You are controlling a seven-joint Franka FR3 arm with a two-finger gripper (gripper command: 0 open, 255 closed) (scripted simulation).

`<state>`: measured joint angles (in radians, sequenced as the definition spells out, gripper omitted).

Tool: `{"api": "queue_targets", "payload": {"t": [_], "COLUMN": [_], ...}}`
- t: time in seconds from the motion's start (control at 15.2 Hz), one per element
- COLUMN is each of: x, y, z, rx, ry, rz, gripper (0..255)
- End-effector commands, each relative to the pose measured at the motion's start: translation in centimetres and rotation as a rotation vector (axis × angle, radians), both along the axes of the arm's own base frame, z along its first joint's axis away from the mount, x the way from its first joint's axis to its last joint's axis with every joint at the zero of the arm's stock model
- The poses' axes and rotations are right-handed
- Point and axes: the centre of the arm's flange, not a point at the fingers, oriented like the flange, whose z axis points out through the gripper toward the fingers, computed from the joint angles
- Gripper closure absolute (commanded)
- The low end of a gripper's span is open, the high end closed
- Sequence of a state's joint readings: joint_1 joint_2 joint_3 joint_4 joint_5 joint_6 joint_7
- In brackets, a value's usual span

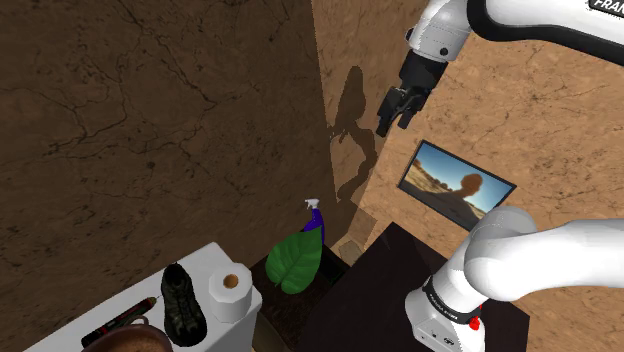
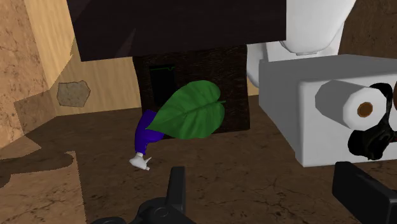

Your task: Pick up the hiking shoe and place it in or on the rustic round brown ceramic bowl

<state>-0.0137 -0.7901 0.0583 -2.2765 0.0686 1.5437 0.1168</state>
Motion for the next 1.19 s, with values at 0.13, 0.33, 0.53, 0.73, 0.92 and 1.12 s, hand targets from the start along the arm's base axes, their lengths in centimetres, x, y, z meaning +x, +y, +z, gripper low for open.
{"api": "queue_targets", "payload": {"t": [0.13,0.33,0.53,0.73,0.92,1.12], "x": [0.7,1.9,3.0,4.2,5.4,6.6], "y": [2.0,5.0,8.0,10.9,13.9,16.8], "z": [-1.6,-4.0,-6.3,-8.7,-11.1,-13.5], "rx": [0.0,-0.001,-0.001,-0.002,-0.002,-0.002], "ry": [0.002,0.006,0.009,0.013,0.016,0.02], "rz": [-0.006,-0.015,-0.024,-0.033,-0.042,-0.052], "gripper": [0,0,0,0,0,0]}}
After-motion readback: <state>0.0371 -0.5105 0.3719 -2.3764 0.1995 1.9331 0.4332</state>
